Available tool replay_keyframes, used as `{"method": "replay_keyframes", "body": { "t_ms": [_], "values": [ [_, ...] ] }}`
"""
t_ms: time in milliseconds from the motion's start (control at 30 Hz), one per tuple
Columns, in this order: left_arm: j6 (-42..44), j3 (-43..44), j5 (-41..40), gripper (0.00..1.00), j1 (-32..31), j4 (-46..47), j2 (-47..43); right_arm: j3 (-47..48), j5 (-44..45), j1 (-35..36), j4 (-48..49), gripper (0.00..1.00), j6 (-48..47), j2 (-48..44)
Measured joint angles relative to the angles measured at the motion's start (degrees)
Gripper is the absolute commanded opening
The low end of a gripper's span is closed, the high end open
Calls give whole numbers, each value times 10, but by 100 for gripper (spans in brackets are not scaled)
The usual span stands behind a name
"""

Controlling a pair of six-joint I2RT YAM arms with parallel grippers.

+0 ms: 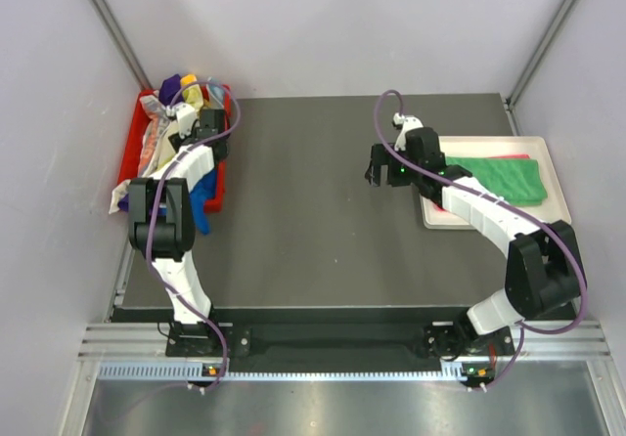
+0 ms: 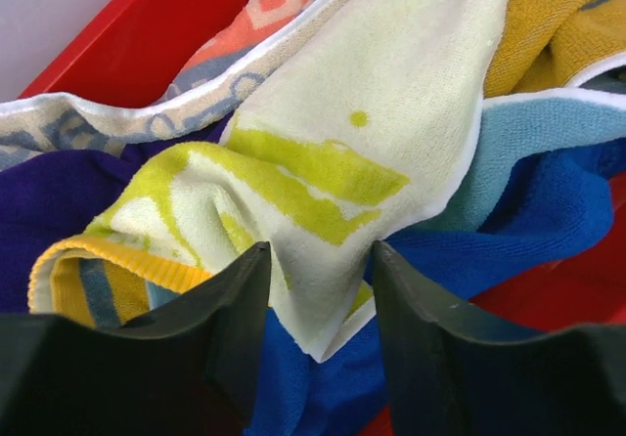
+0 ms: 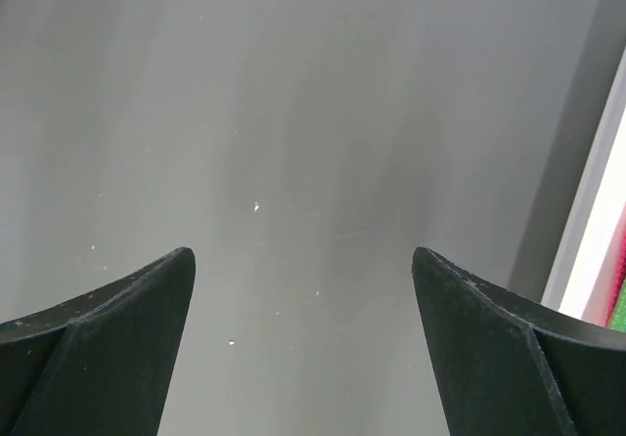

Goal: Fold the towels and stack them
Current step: Grab crumpled towel, then move the towel to the center of the board

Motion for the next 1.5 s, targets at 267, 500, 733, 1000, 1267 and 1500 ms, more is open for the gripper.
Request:
{"method": "replay_keyframes", "body": {
  "t_ms": [267,500,733,1000,1267,1500],
  "values": [
    [11,0,18,0,2,10,1,-2,-1,4,6,90,0,-1],
    [19,-40,41,0,4,37,-27,-3,-2,8,7,90,0,-2],
    [52,-103,61,0,-17,89,-149,-3,-5,15,7,90,0,-2],
    [103,-155,44,0,-105,160,-262,-3,-7,17,7,90,-1,-2],
    [150,-159,30,0,-226,169,-289,-3,4,17,7,90,-1,-2],
    [166,-131,52,0,-322,153,-290,-3,37,17,6,91,-1,-3]
  ]
}}
